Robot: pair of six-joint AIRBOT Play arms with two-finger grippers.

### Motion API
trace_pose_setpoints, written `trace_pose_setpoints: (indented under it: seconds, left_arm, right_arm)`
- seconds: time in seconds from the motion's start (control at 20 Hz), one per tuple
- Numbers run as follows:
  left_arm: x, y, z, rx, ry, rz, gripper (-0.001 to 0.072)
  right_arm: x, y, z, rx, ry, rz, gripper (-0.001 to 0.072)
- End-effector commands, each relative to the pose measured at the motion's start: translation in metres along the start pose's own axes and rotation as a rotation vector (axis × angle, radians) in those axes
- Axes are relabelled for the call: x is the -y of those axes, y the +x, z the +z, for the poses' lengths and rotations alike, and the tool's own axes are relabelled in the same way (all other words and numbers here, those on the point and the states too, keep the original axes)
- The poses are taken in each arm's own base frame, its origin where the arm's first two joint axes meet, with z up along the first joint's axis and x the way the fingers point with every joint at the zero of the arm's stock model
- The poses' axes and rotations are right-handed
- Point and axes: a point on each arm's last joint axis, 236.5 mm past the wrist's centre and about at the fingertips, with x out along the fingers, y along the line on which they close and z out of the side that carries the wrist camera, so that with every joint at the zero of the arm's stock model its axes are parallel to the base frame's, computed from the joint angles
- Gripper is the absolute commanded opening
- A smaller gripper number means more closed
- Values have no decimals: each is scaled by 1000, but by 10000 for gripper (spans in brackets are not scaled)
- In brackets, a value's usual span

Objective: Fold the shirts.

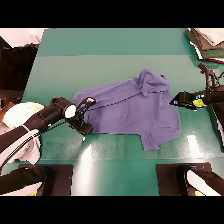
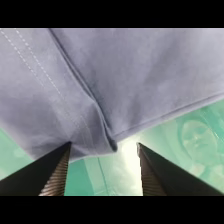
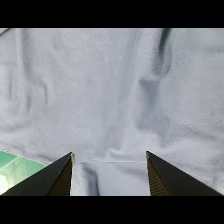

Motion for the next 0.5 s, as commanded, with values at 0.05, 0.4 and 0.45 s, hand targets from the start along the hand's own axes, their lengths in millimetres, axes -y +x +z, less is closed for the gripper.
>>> trace_pose_setpoints:
  seconds: [0.05, 0.4, 0.45]
  left_arm:
    - [-1, -1, 5, 19, 1, 4, 482]
    - [-2, -1, 7, 30, 6, 6, 85]
    - [-2, -1, 8, 32, 6, 6, 30]
  right_arm:
    - [0, 0, 0, 0, 2, 1, 500]
    - [0, 0, 0, 0, 1, 1, 500]
    - [0, 0, 0, 0, 1, 1, 499]
